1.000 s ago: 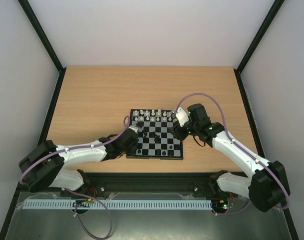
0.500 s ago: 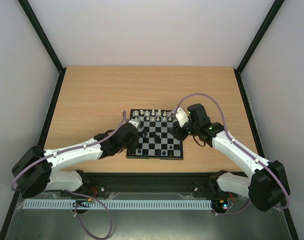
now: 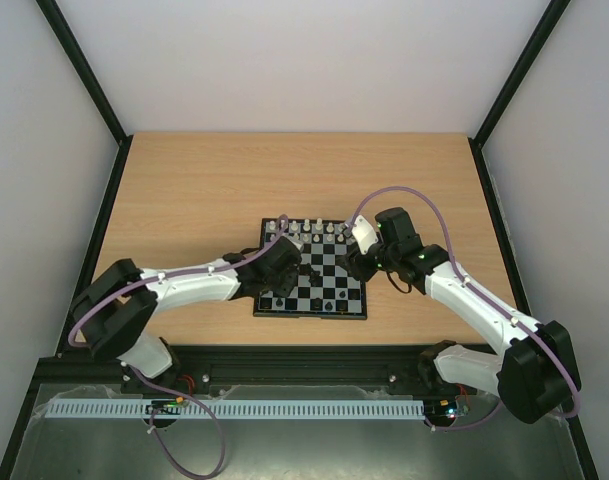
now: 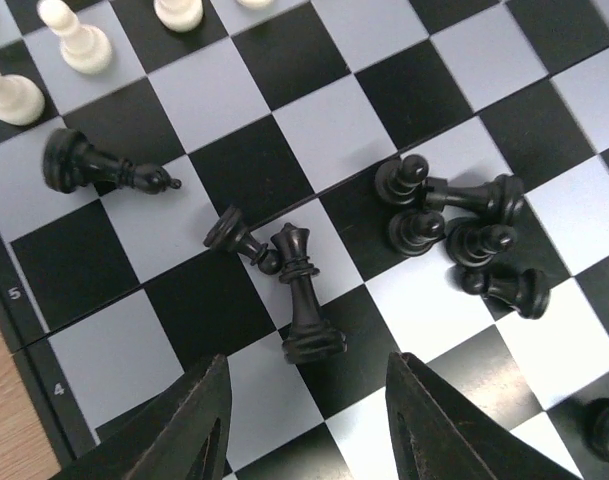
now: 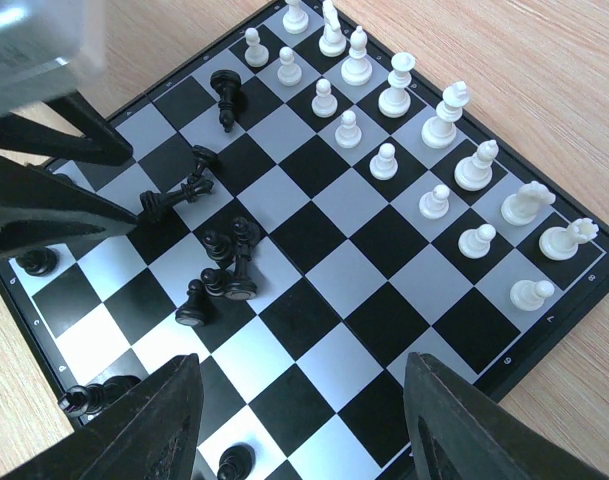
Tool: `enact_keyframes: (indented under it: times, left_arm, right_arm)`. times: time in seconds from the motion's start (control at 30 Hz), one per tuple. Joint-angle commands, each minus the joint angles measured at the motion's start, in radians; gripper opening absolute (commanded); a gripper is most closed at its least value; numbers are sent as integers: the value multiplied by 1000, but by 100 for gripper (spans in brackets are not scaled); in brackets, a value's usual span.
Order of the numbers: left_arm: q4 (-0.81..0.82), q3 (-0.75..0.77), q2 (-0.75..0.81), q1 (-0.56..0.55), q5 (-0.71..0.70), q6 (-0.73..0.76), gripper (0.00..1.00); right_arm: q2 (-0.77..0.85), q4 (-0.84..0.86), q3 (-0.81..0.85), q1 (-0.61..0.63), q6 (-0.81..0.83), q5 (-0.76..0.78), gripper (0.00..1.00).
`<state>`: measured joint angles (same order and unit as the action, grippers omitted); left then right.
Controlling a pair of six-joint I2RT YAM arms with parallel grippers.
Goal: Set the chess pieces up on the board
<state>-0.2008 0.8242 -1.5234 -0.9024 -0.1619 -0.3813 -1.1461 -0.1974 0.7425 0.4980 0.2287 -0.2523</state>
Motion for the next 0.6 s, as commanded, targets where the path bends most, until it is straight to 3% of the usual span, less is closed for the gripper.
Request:
enact_keyframes:
  times: [0.0,0.57]
  left_arm:
    - [-12,40,-56,7,10,18,45]
    - [-3,94,-165,17,4,32,33]
  right_arm:
    - [14,-28,-3,-3,17,7,56]
    - [5,-30,-5,-3,23,7,56]
